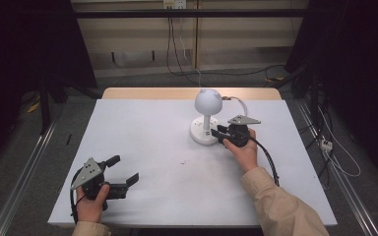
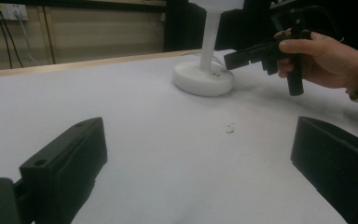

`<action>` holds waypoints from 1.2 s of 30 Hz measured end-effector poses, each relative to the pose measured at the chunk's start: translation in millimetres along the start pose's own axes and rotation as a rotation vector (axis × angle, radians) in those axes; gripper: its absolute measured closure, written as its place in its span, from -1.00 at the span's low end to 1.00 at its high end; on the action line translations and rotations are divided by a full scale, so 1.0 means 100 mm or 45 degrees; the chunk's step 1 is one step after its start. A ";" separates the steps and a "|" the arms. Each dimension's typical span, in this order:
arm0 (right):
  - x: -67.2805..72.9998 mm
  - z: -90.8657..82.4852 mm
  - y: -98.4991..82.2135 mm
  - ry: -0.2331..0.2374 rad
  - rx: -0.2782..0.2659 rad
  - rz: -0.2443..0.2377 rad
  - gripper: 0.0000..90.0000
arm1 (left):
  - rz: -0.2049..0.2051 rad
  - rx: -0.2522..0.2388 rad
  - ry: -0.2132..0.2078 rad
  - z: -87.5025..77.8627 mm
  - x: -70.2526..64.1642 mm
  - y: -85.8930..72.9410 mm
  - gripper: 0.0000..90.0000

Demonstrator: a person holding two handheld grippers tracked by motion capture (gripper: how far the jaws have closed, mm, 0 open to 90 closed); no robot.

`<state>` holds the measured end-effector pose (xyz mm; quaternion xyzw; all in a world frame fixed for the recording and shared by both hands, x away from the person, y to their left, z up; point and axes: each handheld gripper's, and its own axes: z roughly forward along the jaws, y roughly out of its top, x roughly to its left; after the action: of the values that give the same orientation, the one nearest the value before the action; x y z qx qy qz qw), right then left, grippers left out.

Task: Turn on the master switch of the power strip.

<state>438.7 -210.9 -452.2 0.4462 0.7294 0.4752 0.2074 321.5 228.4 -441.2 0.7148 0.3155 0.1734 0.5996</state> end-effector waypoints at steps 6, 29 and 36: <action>0.03 -0.04 0.00 0.022 0.007 0.022 0.04 | 0.000 0.003 -0.003 0.00 -0.01 0.00 -0.93; 0.15 -0.41 -0.07 0.089 0.006 -0.016 -0.54 | 0.010 0.017 0.000 0.01 -0.02 0.00 -0.93; 0.17 -0.53 -0.11 0.103 0.010 -0.033 -0.61 | 0.005 0.007 0.001 0.01 -0.02 0.01 -0.93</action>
<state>386.2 -225.1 -434.6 0.4179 0.7448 0.4873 0.1824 320.5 226.2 -440.5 0.7169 0.3148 0.1742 0.5971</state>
